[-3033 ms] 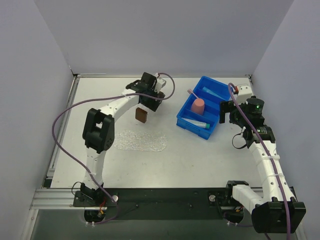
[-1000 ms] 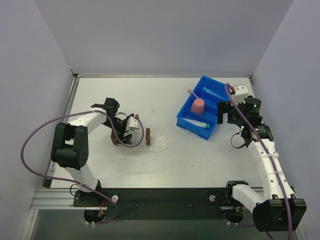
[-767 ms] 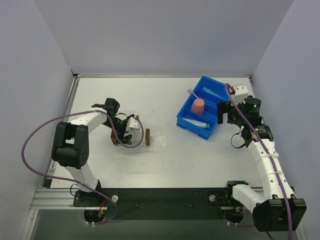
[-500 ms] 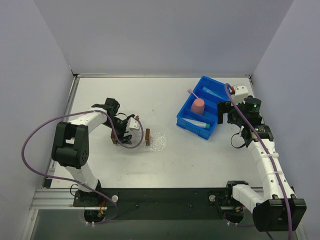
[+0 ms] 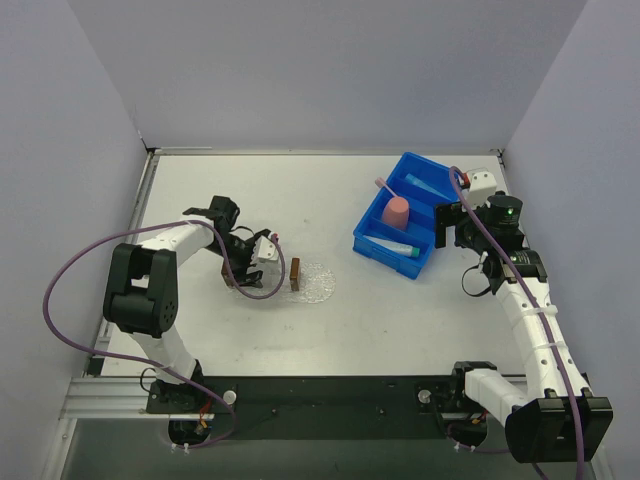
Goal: Prepare toiletry sets of a toothbrush and toothpaste on the tray
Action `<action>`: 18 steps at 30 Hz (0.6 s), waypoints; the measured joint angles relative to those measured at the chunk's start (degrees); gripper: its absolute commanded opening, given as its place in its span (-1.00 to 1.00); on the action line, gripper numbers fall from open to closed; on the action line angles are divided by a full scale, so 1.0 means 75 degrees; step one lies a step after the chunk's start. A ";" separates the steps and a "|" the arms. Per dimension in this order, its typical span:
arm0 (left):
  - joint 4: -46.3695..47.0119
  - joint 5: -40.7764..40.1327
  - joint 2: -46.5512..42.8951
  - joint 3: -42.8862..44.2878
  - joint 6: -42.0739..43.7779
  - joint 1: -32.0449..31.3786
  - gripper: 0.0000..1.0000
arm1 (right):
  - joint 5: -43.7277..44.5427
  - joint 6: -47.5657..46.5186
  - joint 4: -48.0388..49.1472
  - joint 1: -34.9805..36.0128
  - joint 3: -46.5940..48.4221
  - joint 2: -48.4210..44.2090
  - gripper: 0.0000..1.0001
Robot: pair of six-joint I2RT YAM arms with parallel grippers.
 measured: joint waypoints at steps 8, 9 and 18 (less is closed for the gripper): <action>-0.0268 0.0003 0.0000 0.0009 0.0248 0.0044 0.28 | 0.0000 0.0000 0.0000 0.0000 0.0000 0.0000 1.00; -0.0309 0.0000 0.0000 0.0015 0.0262 0.0050 0.28 | 0.0000 0.0003 0.0000 0.0000 0.0000 0.0000 1.00; -0.0382 0.0000 0.0000 0.0017 0.0341 0.0055 0.32 | 0.0000 0.0000 0.0000 -0.0003 0.0000 0.0000 1.00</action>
